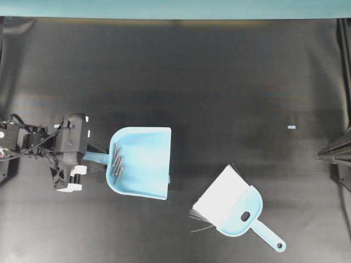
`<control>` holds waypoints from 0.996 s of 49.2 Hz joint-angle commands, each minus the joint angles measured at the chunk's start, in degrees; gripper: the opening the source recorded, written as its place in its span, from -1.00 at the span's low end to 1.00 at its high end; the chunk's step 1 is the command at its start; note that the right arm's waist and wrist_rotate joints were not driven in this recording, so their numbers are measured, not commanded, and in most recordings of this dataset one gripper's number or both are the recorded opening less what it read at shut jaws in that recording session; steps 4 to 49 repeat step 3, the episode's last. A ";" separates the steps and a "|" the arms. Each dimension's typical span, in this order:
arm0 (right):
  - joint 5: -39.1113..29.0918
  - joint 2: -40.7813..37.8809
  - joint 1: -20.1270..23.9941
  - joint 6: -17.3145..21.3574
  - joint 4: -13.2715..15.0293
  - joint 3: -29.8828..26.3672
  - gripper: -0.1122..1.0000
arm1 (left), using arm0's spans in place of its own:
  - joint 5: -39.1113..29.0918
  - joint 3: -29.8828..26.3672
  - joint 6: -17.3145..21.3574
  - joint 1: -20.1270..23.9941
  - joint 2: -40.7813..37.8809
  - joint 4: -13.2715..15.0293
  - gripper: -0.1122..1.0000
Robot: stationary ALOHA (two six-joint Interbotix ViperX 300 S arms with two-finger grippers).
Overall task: Hold the dustpan with the left arm, while a human hand uses a hand brush to gather screws into the dustpan.
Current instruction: 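Keep holding the dustpan with the screws in it using the left gripper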
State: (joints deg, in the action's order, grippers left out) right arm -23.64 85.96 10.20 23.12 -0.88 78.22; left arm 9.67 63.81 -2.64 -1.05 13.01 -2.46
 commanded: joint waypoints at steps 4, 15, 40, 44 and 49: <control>0.18 -0.35 0.00 0.00 -0.18 -0.62 -0.80 | 0.44 -0.44 -0.09 -0.09 0.53 -0.09 -0.26; 0.18 -0.35 0.00 0.00 -0.18 -0.62 -0.80 | 0.44 -0.44 -0.09 -0.09 0.53 -0.09 -0.26; 0.18 -0.35 0.00 0.00 -0.18 -0.62 -0.80 | 0.44 -0.44 -0.09 -0.09 0.53 -0.09 -0.26; 0.18 -0.35 0.00 0.00 -0.18 -0.62 -0.80 | 0.44 -0.44 -0.09 -0.09 0.53 -0.09 -0.26; 0.18 -0.35 0.00 0.00 -0.18 -0.62 -0.80 | 0.44 -0.44 -0.09 -0.09 0.53 -0.09 -0.26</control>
